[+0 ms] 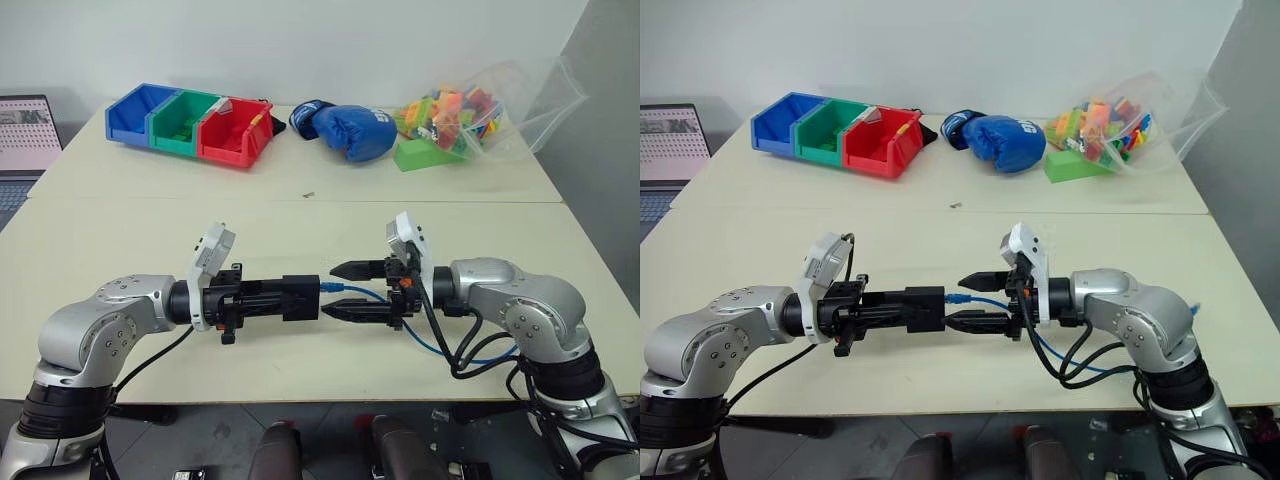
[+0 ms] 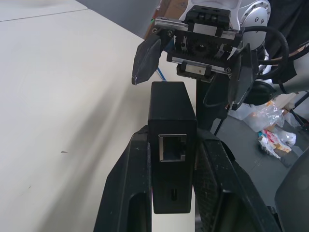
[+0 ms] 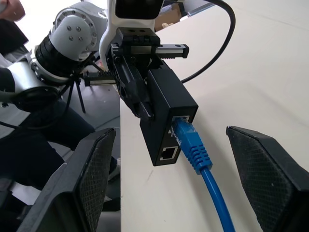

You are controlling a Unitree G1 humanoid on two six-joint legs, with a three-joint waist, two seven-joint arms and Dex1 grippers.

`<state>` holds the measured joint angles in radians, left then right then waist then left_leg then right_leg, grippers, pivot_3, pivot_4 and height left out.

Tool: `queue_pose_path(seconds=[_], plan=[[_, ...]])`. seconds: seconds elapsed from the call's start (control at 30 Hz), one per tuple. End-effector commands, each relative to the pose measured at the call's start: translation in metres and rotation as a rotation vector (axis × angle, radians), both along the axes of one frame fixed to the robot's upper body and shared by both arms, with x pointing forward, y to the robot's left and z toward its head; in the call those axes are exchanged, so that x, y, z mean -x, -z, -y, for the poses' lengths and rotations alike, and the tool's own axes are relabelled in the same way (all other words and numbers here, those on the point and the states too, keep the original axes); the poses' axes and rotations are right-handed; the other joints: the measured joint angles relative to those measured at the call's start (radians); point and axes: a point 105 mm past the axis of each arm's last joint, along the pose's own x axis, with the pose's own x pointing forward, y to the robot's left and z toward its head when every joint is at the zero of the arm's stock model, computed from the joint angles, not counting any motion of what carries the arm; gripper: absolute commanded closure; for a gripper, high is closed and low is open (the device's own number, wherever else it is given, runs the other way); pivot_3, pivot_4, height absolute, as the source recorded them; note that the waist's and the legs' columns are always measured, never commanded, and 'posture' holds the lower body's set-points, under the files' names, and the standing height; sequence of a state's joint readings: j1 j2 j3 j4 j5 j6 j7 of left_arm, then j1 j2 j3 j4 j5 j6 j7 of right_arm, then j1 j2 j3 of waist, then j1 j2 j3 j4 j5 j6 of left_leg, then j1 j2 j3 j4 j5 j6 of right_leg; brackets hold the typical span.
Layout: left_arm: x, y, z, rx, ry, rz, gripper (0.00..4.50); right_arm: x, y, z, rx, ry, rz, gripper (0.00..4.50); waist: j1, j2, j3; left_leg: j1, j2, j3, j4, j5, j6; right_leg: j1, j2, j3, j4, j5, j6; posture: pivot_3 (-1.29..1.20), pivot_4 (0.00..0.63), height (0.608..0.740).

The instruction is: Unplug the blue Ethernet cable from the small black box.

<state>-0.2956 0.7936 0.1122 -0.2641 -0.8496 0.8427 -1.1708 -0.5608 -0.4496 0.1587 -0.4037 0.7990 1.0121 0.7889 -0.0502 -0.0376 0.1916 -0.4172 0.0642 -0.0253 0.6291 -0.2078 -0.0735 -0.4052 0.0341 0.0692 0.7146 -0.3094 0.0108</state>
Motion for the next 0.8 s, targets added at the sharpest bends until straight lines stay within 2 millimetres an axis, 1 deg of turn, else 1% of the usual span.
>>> queue_pose_path(seconds=[0.03,0.57,0.63,0.67,0.7,0.8], plan=[[0.004,-0.009,0.003,-0.015,0.031,0.056,3.72,-0.002,-0.012,0.001,-0.042,0.004,-0.002,0.62,0.000,0.000,0.000,0.000,0.000,0.000,0.000,0.000,0.000,0.000,0.000,0.000,0.000,0.000,0.000,0.00,0.150,0.740],[0.004,-0.006,0.003,-0.023,0.032,0.062,3.72,-0.007,-0.002,-0.007,0.000,0.007,-0.011,0.62,-0.003,0.000,0.000,0.000,0.000,0.000,0.000,0.000,0.000,0.000,0.000,0.000,0.000,0.000,0.000,0.00,0.150,0.740],[0.004,-0.006,0.003,-0.023,0.032,0.062,3.72,-0.007,-0.001,-0.007,0.006,0.005,-0.009,0.98,-0.003,0.000,0.000,0.000,0.000,0.000,0.000,0.000,0.000,0.000,0.000,0.000,0.000,0.000,0.000,0.00,0.150,0.740],[0.005,-0.006,0.002,-0.023,0.033,0.063,3.72,-0.007,-0.001,-0.008,0.007,0.004,-0.009,1.07,-0.003,0.000,0.000,0.000,0.000,0.000,0.000,0.000,0.000,0.000,0.000,0.000,0.000,0.000,0.000,0.00,0.150,0.740],[0.005,-0.006,0.002,-0.024,0.033,0.063,3.72,-0.007,-0.001,-0.008,0.008,0.004,-0.008,1.37,-0.004,0.000,0.000,0.000,0.000,0.000,0.000,0.000,0.000,0.000,0.000,0.000,-0.001,0.000,0.000,0.00,0.150,0.740],[0.006,-0.005,0.002,-0.027,0.037,0.063,3.72,-0.007,-0.001,-0.007,0.005,-0.002,-0.013,1.94,-0.004,0.000,0.000,0.000,0.000,0.000,0.000,0.000,0.000,0.000,0.000,0.000,-0.001,0.000,0.000,0.00,0.150,0.740]])
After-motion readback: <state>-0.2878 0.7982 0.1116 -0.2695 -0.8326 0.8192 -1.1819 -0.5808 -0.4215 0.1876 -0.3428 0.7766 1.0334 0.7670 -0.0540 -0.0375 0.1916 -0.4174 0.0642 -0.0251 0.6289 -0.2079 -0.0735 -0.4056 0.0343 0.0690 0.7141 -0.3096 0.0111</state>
